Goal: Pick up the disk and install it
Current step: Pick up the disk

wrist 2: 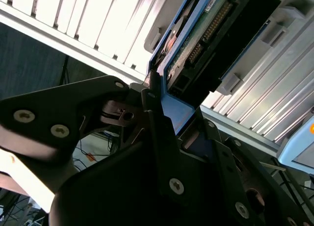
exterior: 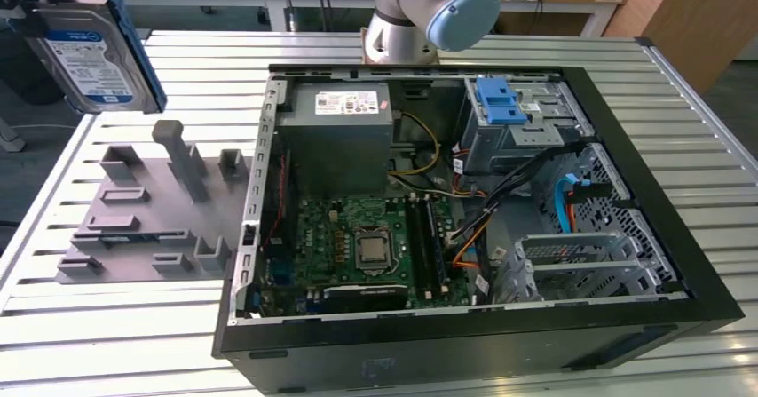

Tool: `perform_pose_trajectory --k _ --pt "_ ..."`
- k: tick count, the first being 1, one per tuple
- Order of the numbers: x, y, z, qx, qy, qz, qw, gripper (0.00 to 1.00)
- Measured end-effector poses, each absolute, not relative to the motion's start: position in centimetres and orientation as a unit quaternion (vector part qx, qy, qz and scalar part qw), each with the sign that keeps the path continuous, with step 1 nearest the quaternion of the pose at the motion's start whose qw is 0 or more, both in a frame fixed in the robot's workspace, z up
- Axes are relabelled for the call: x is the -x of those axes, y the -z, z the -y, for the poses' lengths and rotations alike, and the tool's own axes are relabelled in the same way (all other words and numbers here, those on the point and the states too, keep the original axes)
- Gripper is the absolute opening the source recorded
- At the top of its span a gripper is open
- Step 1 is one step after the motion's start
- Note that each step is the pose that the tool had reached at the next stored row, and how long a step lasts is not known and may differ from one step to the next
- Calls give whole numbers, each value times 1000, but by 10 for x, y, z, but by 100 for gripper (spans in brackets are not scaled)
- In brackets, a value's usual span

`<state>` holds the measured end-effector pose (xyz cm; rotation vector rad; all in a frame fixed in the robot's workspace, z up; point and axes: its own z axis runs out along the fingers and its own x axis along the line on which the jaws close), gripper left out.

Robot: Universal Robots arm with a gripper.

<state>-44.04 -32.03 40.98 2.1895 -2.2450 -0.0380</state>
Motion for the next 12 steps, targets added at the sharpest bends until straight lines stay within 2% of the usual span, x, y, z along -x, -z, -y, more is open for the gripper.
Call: perform_pose_trajectory --k 12 --pt "440 -414 320 -698 12 716 3 36"
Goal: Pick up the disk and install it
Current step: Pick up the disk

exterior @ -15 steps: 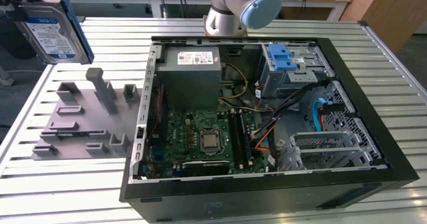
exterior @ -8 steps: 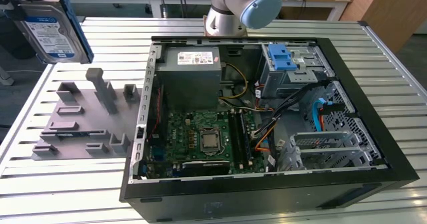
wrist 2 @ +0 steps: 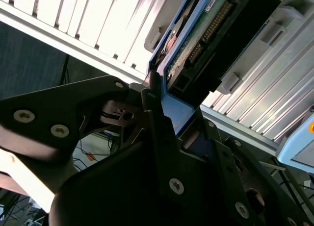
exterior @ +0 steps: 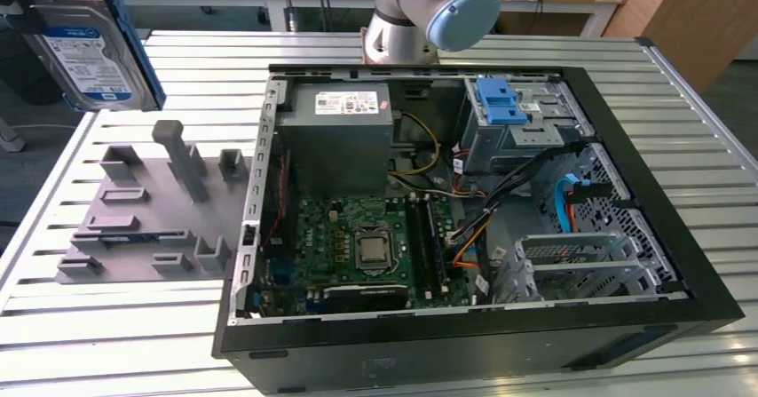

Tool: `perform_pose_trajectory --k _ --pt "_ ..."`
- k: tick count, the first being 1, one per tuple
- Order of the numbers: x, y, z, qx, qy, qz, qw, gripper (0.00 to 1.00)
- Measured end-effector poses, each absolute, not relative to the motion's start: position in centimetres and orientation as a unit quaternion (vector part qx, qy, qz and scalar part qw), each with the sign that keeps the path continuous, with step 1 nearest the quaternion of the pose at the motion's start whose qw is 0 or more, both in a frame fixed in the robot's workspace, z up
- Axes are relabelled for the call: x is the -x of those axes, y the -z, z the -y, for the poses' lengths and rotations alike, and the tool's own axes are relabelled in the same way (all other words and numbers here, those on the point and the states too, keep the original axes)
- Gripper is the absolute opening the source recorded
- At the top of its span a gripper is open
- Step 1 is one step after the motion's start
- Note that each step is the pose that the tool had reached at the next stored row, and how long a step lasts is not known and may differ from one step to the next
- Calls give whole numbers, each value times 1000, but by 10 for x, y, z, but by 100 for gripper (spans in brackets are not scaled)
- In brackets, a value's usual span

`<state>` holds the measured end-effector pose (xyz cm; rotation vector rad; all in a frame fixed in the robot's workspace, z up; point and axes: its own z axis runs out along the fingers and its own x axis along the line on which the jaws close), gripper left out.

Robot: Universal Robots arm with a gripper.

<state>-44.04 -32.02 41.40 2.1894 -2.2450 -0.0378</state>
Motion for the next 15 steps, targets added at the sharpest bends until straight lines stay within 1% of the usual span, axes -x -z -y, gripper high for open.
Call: perform_pose_trajectory --k 15 --pt "440 -419 320 -698 12 716 3 36"
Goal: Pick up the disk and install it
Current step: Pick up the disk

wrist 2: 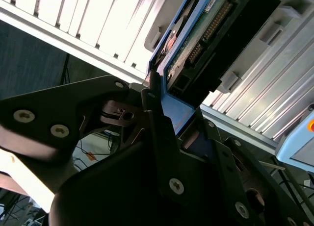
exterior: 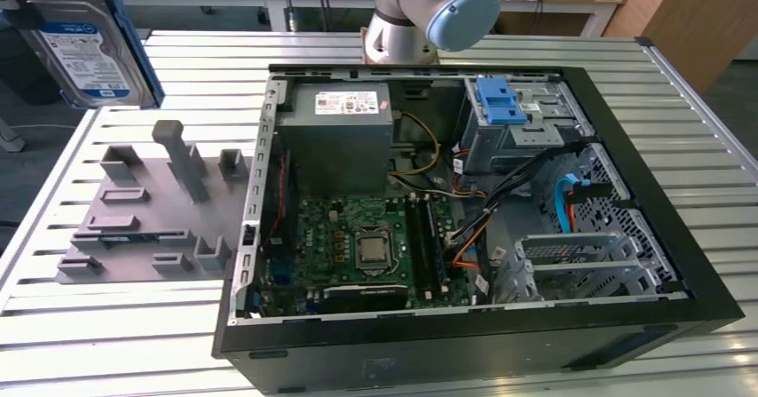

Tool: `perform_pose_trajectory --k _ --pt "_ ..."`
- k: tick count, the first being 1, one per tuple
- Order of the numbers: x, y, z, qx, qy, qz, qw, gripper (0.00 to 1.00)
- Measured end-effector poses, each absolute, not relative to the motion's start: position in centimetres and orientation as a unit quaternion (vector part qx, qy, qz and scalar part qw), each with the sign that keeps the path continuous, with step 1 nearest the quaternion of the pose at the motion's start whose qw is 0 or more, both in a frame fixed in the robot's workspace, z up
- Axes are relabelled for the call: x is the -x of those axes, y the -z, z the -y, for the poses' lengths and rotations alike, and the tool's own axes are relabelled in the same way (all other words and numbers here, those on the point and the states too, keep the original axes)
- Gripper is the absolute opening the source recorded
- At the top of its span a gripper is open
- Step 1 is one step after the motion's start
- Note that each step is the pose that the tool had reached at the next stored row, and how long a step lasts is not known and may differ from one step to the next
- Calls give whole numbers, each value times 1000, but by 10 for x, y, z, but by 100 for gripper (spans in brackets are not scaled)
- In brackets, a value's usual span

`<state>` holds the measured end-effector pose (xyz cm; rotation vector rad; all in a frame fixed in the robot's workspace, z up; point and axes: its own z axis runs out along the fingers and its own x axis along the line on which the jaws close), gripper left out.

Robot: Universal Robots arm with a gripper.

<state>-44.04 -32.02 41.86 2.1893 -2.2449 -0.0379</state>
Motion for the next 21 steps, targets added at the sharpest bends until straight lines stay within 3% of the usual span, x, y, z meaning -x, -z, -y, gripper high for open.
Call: perform_pose_trajectory --k 21 --pt "440 -426 320 -698 12 716 3 36"
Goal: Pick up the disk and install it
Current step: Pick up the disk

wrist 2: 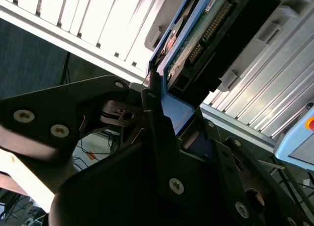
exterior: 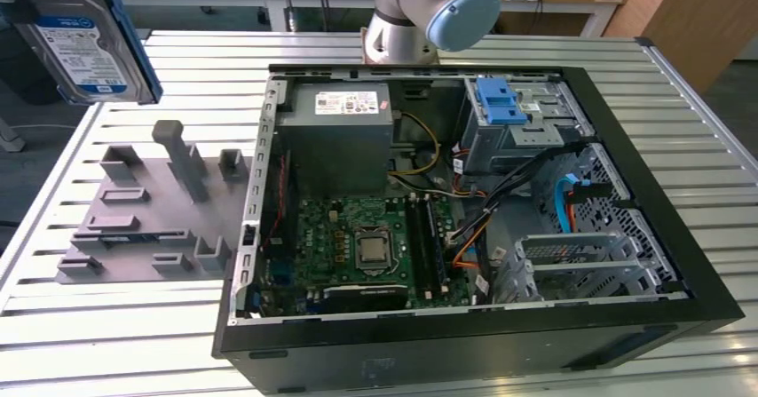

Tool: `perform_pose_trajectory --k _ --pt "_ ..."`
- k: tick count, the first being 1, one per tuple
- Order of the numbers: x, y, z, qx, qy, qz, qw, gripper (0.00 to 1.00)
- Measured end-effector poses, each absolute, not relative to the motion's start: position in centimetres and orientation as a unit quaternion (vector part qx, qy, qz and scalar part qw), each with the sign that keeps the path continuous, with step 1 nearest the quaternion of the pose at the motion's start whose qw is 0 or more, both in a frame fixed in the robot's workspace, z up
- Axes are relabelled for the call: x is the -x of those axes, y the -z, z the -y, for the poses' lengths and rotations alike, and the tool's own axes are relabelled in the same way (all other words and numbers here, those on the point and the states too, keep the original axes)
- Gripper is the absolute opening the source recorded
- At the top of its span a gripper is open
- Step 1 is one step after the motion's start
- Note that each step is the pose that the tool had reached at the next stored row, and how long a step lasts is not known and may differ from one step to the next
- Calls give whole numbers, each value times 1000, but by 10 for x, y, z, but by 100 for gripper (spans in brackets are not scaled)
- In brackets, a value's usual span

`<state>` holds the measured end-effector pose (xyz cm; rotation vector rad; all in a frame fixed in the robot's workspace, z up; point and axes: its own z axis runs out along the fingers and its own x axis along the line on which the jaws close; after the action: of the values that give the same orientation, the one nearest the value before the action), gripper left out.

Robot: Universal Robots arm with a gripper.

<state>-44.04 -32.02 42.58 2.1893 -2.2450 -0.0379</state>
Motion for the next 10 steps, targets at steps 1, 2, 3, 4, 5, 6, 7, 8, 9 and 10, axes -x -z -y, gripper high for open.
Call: perform_pose_trajectory --k 1,2,3,4,5,6,7,8,9,10 --pt "440 -426 320 -698 12 716 3 36" --pt "440 -427 320 -698 12 716 3 36" --pt "440 -427 320 -698 12 716 3 36" --pt "440 -428 320 -698 12 716 3 36" --pt "440 -428 320 -698 12 716 3 36" --pt "440 -429 320 -698 12 716 3 36" --pt "440 -430 320 -698 12 716 3 36" --pt "440 -430 320 -698 12 716 3 36" --pt "440 -431 320 -698 12 716 3 36" --pt "440 -432 320 -698 12 716 3 36"
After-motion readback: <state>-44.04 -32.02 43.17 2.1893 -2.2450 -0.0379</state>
